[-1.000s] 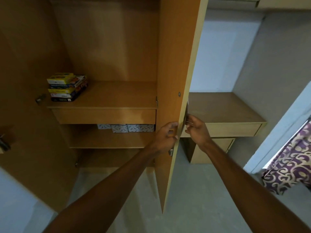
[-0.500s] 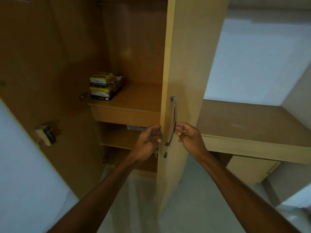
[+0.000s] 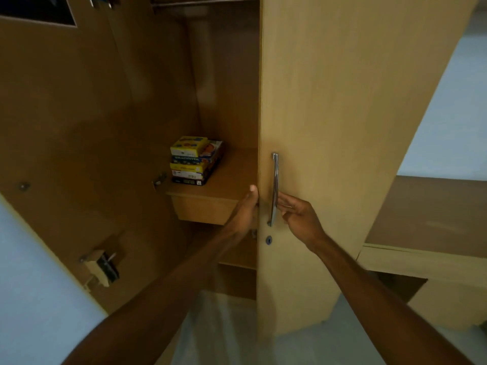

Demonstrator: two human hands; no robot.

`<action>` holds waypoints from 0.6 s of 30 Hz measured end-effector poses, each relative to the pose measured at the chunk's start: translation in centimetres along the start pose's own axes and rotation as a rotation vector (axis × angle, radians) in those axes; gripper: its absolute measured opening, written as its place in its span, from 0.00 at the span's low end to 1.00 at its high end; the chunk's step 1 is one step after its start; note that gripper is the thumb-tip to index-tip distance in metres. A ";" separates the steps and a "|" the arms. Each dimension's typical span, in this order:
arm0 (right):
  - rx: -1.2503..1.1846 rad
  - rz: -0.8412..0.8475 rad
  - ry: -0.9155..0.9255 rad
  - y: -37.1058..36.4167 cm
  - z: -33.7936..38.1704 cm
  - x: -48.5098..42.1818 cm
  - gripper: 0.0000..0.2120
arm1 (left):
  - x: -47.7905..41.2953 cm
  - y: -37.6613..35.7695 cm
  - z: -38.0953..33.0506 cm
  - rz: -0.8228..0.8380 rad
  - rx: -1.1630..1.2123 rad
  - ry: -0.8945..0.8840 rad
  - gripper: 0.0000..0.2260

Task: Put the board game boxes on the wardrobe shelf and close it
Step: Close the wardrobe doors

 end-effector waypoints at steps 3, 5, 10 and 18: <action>0.096 0.002 -0.008 -1.0 -1.0 -2.9 0.28 | -2.7 1.4 -1.2 0.015 0.057 -0.001 0.27; 0.141 0.004 -0.014 -1.5 -1.5 -4.8 0.31 | -4.5 2.0 -1.7 0.016 0.078 -0.012 0.22; 0.132 0.005 -0.023 -2.0 -2.5 -9.7 0.33 | -9.6 3.2 -2.1 0.019 0.104 -0.003 0.21; 0.108 0.024 0.003 -1.6 -3.9 -15.3 0.32 | -16.1 3.8 -2.4 0.046 0.114 0.006 0.19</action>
Point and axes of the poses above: each hand's wrist, its own x-axis away from the middle knuckle, its own y-axis out of the back of the hand, z = x × y, the point moved 4 cm from there along -x, towards the middle knuckle, and after that the axes turned 4 degrees about y, right-handed, at the moved point
